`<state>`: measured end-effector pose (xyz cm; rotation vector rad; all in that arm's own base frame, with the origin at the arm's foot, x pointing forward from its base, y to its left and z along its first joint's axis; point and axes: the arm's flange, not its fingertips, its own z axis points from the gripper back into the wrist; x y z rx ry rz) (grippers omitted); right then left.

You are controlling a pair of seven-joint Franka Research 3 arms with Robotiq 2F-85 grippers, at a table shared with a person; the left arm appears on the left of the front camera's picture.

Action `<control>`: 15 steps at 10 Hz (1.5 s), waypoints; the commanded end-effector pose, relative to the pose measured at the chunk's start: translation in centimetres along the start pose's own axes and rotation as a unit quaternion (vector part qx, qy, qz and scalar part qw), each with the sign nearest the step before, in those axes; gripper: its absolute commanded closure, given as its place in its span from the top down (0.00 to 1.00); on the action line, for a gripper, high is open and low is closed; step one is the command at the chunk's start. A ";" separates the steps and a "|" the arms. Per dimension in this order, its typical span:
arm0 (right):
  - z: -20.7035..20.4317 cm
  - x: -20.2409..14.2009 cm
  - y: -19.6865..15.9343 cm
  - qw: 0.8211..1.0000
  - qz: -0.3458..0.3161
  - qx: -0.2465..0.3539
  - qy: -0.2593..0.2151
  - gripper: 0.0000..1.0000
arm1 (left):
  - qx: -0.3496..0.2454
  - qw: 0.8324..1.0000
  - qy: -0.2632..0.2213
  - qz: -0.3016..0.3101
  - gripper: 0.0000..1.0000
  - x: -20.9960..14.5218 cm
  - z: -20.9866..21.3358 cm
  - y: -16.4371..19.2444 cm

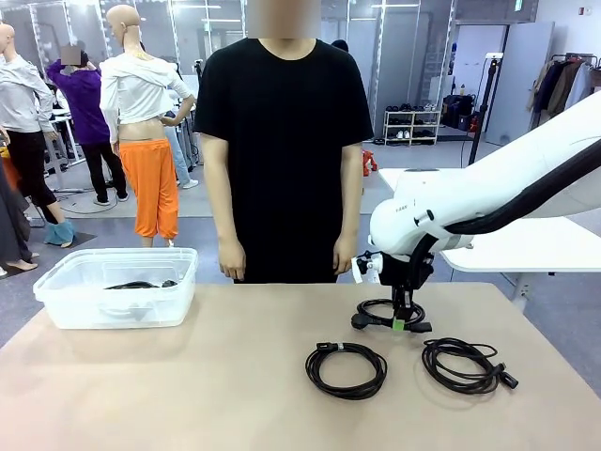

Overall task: Organize and store the cables.
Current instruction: Place the Power Cable into the Organizing box.

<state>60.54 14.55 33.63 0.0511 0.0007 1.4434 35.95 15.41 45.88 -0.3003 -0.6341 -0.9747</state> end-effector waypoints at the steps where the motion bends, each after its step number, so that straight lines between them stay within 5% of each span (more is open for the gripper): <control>1: 5.3 0.7 1.6 1.000 0.008 -0.003 0.000 0.00 | 0.003 1.000 -0.011 0.001 0.96 0.1 -0.1 -0.2; 5: 12.6 3.5 8.7 0.999 -0.015 -0.027 0.021 0.00 | 0.003 1.000 -0.011 0.001 0.96 0.1 -0.1 -0.2; 7: 14.2 7.4 12.7 0.999 -0.018 -0.031 -0.007 0.00 | 0.003 1.000 -0.011 0.001 0.96 0.1 -0.1 -0.2; 10: 12.6 16.2 18.5 0.998 0.004 -0.051 -0.028 0.00 | 0.003 1.000 -0.011 0.001 0.96 0.1 -0.1 -0.2; 15: 5.7 24.6 22.8 1.000 0.016 -0.004 -0.023 0.00 | 0.003 1.000 -0.011 0.001 0.96 0.1 -0.1 -0.2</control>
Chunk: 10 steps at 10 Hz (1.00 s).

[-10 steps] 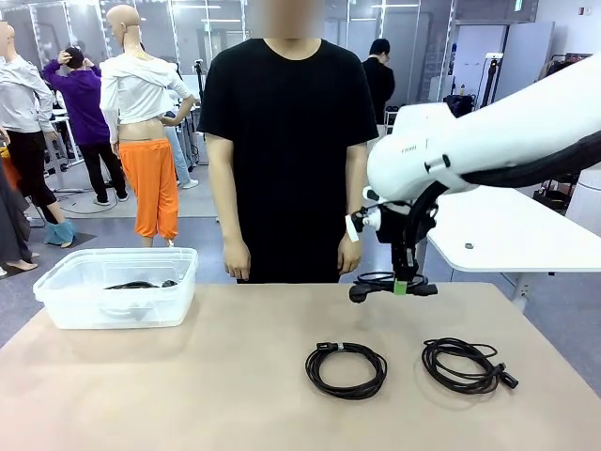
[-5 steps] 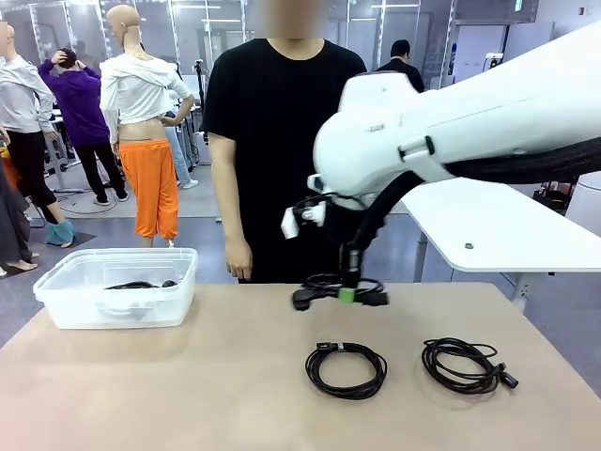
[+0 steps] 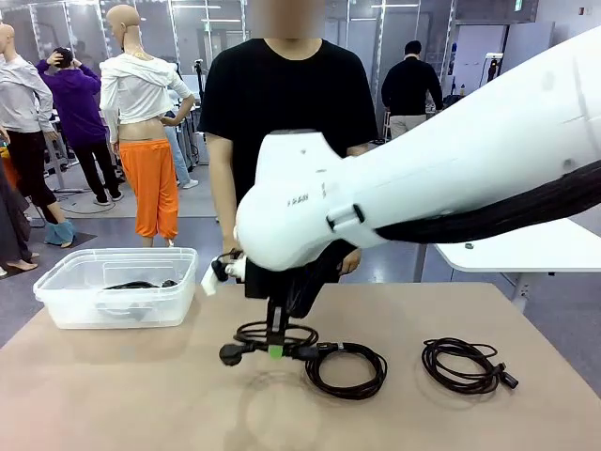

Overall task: Organize and store the cables.
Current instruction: Place the Power Cable into the Organizing box.

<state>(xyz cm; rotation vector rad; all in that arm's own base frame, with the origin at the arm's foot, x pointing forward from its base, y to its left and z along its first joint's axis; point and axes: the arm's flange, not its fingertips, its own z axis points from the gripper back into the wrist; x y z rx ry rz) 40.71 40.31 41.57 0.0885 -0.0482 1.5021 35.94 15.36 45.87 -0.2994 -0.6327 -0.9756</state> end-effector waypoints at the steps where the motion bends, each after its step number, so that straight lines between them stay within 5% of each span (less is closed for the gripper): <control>1: -2.2 2.1 -0.4 1.000 -0.010 0.021 0.010 0.00 | 0.003 1.000 -0.011 0.002 0.96 0.0 0.0 -0.1; 5: -5.3 3.9 0.1 0.997 -0.024 0.064 0.035 0.00 | 0.003 1.000 -0.011 0.002 0.96 0.0 0.0 -0.1; 6: -5.4 3.6 0.0 0.996 -0.040 0.074 0.031 0.44 | 0.003 1.000 -0.011 0.002 0.96 0.0 0.0 -0.1; 8: -5.5 3.1 0.3 0.996 -0.045 0.073 0.027 0.90 | 0.003 1.000 -0.011 0.002 0.96 0.0 0.0 -0.1; 9: -5.0 2.9 0.6 0.996 -0.051 0.067 0.019 1.00 | 0.003 1.000 -0.011 0.002 0.96 0.0 0.0 -0.1; 10: -4.3 2.2 0.7 0.996 -0.064 0.057 0.007 1.00 | 0.003 1.000 -0.011 0.002 0.96 0.0 0.0 -0.1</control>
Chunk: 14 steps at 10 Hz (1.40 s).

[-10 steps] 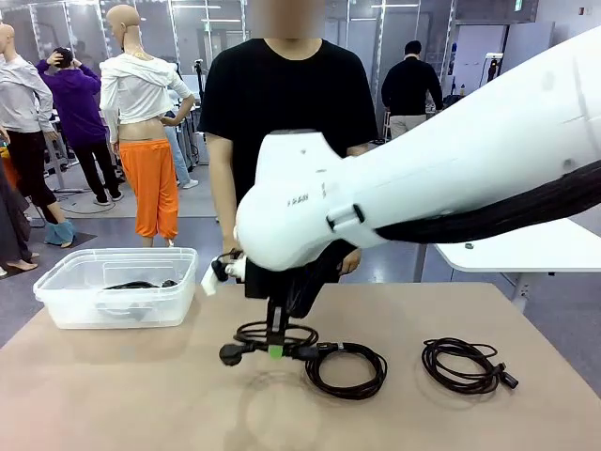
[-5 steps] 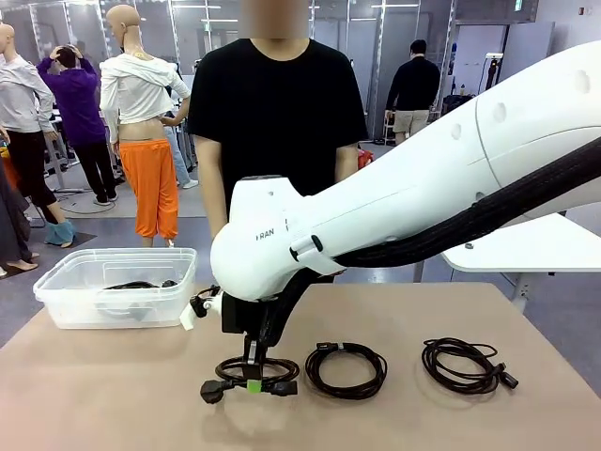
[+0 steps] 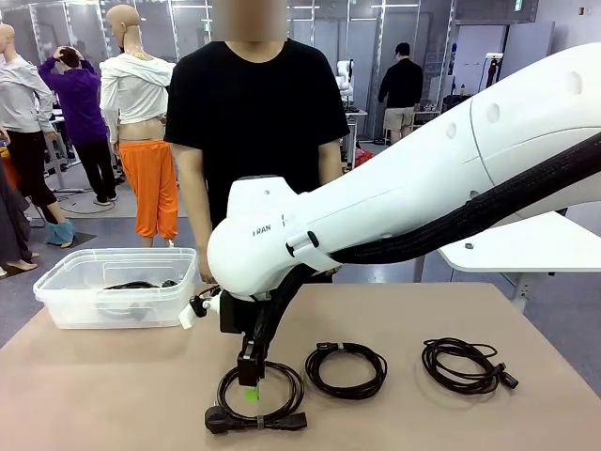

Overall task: Organize and store the cables.
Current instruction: Place the Power Cable into the Organizing box.

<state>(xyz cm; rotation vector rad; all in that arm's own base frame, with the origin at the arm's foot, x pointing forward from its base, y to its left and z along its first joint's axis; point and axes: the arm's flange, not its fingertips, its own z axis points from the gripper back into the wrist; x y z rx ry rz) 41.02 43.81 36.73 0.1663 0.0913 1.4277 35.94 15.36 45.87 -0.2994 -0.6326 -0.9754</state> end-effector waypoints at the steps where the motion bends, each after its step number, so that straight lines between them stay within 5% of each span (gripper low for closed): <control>1: 1.4 -1.9 1.2 0.999 -0.036 -0.017 -0.027 1.00 | 0.003 1.000 -0.011 0.002 0.96 0.0 -0.1 -0.1; 8: 10.2 -21.7 2.7 0.960 -0.230 -0.079 -0.143 1.00 | 0.003 1.000 -0.011 0.002 0.96 0.0 -0.1 -0.1; 11: 12.3 -32.3 3.1 0.934 -0.308 -0.116 -0.141 1.00 | 0.003 1.000 -0.011 0.002 0.96 0.0 -0.1 -0.1; 14: 12.9 -38.9 2.4 0.918 -0.322 -0.161 -0.166 1.00 | 0.003 1.000 -0.011 0.002 0.96 0.0 -0.1 -0.1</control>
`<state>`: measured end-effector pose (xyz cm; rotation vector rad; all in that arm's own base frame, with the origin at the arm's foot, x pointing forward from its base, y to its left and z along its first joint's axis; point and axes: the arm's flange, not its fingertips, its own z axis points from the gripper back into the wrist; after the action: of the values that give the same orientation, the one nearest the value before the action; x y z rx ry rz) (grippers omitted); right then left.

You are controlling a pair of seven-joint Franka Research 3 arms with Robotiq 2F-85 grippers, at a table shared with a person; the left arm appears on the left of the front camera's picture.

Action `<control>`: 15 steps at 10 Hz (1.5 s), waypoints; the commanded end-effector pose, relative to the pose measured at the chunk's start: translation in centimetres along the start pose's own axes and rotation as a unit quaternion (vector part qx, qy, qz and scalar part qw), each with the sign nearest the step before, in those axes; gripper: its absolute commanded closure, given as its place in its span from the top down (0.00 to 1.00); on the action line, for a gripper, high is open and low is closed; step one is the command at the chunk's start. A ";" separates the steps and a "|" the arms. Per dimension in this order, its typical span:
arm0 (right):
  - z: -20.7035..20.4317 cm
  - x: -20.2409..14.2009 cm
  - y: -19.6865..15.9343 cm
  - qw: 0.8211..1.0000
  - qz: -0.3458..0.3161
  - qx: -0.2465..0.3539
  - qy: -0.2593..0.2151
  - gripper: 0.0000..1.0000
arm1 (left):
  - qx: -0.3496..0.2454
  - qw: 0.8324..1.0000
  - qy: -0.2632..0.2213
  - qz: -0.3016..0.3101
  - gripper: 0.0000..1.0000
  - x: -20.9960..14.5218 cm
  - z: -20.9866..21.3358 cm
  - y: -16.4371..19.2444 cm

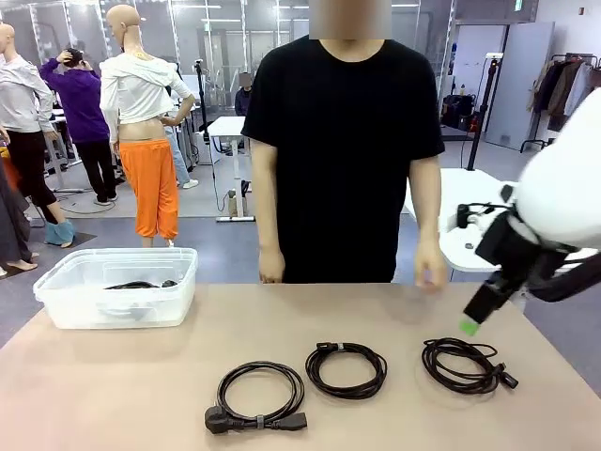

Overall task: Organize and store the cables.
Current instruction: Place the Power Cable into the Organizing box.

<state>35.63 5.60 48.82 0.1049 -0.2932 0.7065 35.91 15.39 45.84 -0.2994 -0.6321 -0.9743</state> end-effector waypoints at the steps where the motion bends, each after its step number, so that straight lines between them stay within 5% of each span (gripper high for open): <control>1: -0.1 -1.9 -1.7 0.999 0.008 -0.018 -0.034 1.00 | 0.003 1.000 -0.012 0.001 0.96 0.1 0.0 -0.1; 2: -0.3 -2.8 -3.4 0.998 0.000 -0.053 -0.027 1.00 | 0.003 1.000 -0.012 0.001 0.96 0.1 0.0 -0.1; 3: 0.9 -4.6 -5.1 0.998 0.010 -0.027 -0.048 1.00 | 0.003 1.000 -0.012 0.001 0.96 0.1 0.0 -0.1; 5: 8.9 -16.0 -10.0 0.991 0.031 0.002 -0.129 1.00 | 0.003 1.000 -0.012 0.001 0.96 0.1 0.0 -0.1; 7: 12.6 -26.9 -13.1 0.972 -0.054 0.016 -0.226 1.00 | 0.003 1.000 -0.012 0.001 0.96 0.1 0.0 -0.1; 10: 10.6 -29.9 -15.1 0.962 -0.045 0.065 -0.262 1.00 | 0.003 1.000 -0.012 0.001 0.96 0.1 0.0 -0.1; 15: 10.8 -32.0 -14.3 0.960 -0.059 0.054 -0.267 1.00 | 0.003 1.000 -0.012 0.001 0.96 0.1 0.0 -0.1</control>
<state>20.04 -27.33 49.25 0.4284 -0.7558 0.5522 35.91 15.38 45.85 -0.2997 -0.6329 -0.9736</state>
